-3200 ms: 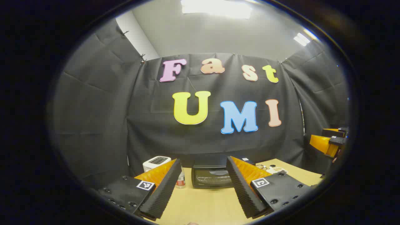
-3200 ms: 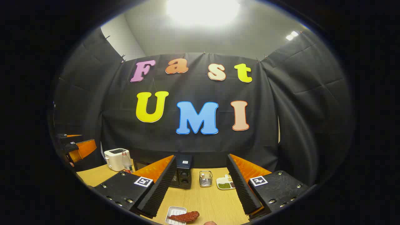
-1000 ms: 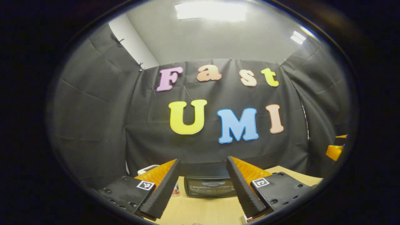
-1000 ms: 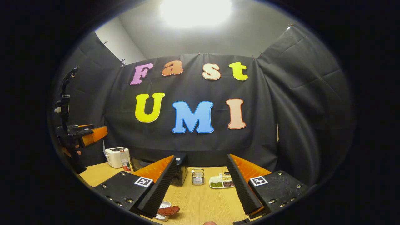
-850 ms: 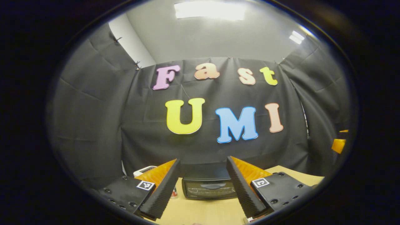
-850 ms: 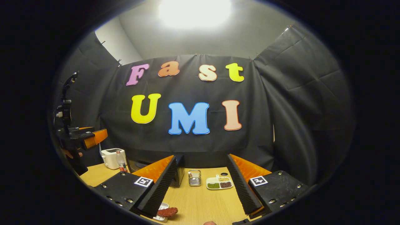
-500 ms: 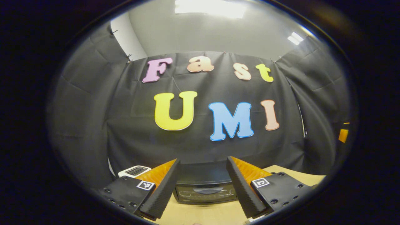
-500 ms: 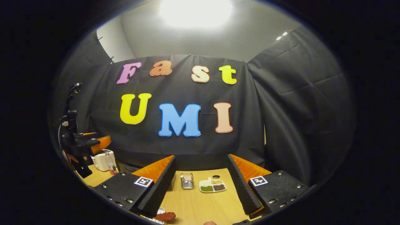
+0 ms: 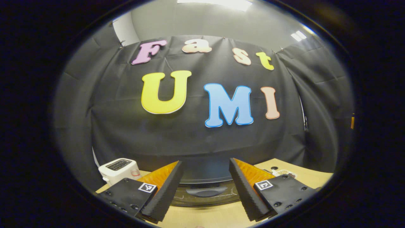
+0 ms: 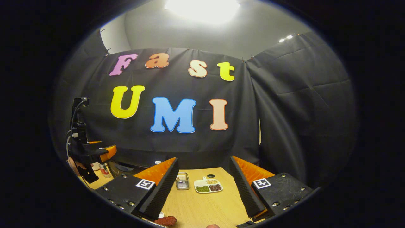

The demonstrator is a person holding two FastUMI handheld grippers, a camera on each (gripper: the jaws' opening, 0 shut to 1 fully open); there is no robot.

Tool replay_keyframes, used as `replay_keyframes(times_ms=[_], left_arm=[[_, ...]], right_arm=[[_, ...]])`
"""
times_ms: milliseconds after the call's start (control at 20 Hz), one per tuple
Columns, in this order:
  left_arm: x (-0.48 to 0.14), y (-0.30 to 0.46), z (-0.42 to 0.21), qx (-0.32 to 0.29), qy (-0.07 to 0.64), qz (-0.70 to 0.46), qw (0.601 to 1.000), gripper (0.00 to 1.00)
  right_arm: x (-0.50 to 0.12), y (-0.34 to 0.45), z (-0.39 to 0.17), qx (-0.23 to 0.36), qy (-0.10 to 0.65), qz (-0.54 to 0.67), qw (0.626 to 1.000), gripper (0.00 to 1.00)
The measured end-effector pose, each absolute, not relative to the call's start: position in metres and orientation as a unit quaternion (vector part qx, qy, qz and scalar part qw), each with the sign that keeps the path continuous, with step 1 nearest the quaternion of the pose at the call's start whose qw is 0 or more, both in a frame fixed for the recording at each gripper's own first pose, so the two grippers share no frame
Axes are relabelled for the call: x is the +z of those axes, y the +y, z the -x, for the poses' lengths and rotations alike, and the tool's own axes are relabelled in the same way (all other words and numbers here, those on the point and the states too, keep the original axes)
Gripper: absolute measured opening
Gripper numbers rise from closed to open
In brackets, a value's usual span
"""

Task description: Open the electric oven with the left hand, put the food in, and close the electric oven.

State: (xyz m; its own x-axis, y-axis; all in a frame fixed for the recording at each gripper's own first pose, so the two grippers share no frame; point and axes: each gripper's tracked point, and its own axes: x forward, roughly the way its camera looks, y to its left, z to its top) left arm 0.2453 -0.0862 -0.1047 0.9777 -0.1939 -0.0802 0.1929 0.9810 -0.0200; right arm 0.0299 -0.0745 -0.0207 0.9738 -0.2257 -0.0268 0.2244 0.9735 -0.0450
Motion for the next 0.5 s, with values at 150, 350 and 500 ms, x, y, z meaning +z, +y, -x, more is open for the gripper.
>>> replay_keyframes(times_ms=[150,350,500], left_arm=[[-0.132,-0.094,-0.265,-0.108,0.067,0.012,0.992,0.97],[-0.162,-0.100,-0.287,-0.113,0.092,0.017,0.989,1.00],[-0.185,-0.102,-0.298,-0.113,0.111,0.022,0.987,0.91]], right_arm=[[-0.024,-0.076,-0.030,-0.130,0.024,0.030,0.991,0.97],[-0.029,-0.078,-0.029,-0.149,0.040,0.038,0.987,0.97],[-0.029,-0.080,-0.028,-0.161,0.044,0.044,0.985,0.97]])
